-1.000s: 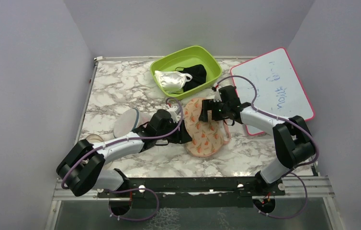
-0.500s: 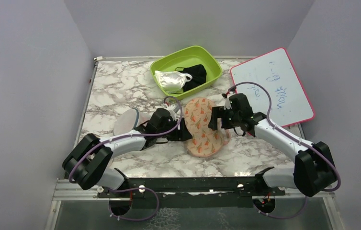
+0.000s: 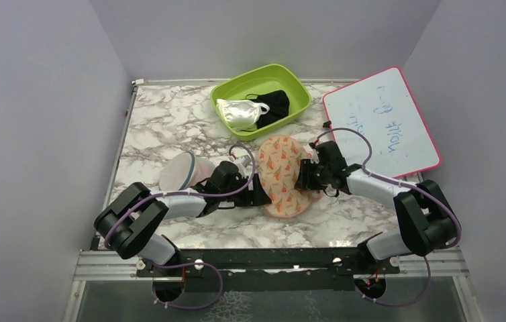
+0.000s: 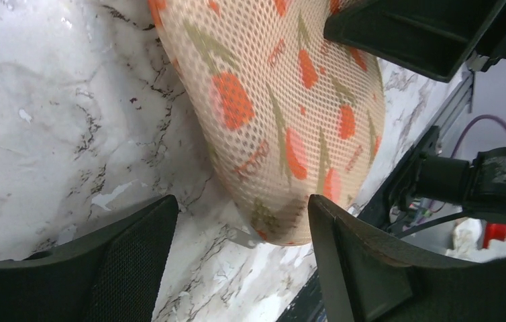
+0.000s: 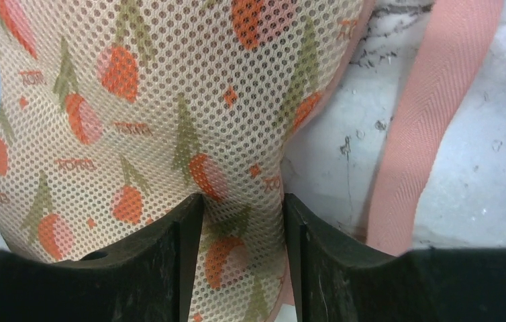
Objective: Unzip the laundry bag and remove the bra
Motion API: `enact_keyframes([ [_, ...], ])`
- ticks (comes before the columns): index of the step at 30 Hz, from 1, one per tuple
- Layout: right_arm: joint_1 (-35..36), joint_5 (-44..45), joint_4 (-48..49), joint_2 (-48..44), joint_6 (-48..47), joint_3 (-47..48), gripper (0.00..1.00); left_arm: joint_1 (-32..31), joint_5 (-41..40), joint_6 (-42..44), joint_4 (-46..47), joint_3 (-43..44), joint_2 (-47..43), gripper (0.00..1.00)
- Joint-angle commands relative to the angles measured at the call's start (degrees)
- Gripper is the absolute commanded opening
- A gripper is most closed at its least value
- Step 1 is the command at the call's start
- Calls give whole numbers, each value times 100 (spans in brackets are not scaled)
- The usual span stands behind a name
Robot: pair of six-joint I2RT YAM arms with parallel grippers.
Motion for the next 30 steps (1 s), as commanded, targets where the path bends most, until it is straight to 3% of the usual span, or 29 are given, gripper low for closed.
enact_keyframes([
  [1, 19, -61, 717, 201, 231, -243, 45, -23, -26, -418, 603, -211, 39, 65],
  [4, 19, -28, 689, 280, 187, -175, 45, -21, 15, -635, 1038, -272, 157, 56],
  [7, 17, -26, 689, 294, 145, -129, 45, -17, 47, -830, 1447, -240, 281, 55],
  [14, 19, 19, 540, 257, -78, 15, 45, 236, 263, -972, 1721, -23, 565, 74],
  [18, 19, -156, 569, 159, -144, -7, 45, 358, 580, -1070, 1964, 111, 888, 55],
  [22, 19, -146, 514, 121, -285, 44, 45, 451, 663, -1132, 2123, 120, 1003, 44],
  [30, 27, -824, 675, 246, -635, 339, 46, 412, 792, -1312, 2193, -195, 438, 13],
])
